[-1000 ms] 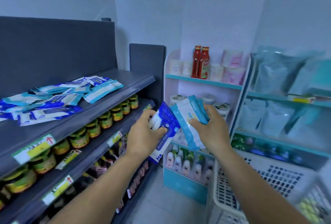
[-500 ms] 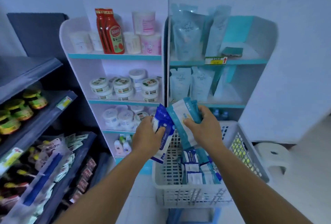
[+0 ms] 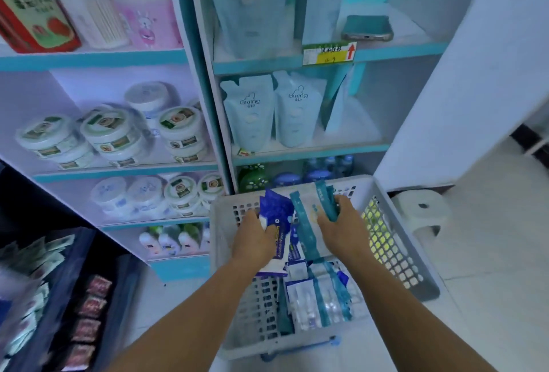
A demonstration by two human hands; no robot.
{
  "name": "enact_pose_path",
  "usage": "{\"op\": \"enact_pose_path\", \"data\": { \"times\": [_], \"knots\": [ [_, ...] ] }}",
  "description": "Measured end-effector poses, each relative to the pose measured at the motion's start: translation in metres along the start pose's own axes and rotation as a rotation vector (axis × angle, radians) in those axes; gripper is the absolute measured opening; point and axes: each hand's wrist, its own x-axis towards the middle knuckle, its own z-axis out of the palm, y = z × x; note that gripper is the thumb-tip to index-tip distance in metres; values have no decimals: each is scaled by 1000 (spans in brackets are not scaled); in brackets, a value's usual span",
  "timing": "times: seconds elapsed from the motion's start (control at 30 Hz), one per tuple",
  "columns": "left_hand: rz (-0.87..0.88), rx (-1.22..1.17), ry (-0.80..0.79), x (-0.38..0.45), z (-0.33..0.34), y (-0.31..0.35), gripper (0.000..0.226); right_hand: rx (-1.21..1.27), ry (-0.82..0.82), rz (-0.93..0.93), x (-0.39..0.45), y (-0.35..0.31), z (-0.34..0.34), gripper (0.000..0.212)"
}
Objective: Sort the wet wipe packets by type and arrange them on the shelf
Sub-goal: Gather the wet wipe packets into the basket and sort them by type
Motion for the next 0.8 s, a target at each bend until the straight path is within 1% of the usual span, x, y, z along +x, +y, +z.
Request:
{"op": "enact_pose_path", "data": {
  "times": [0.17,0.27,0.37,0.43,0.53,0.67,0.7,0.73,0.8],
  "knots": [
    [-111,11,-35,35,47,-14,23,-13,-61,77,45,49,27,35],
    [-189,15,-53,56,79,-25,25,-23,-118,112,73,78,45,31],
    [-263,21,-20,78,109,-40,18,-39,-175,153,100,107,68,26],
    [-315,53,9,92,127,-50,14,-60,-208,169,119,126,86,30],
    [-389,61,54,112,150,-62,18,-72,-250,185,144,148,112,34],
    [-472,5,91,138,176,-80,20,-57,-272,201,166,168,141,35],
    [-471,5,80,143,183,-85,21,-73,-289,210,168,173,148,41],
    [-461,20,60,146,189,-90,25,-92,-326,213,170,179,155,52],
    [-439,87,18,151,200,-102,44,-136,-440,230,174,193,169,76]
  ]
}}
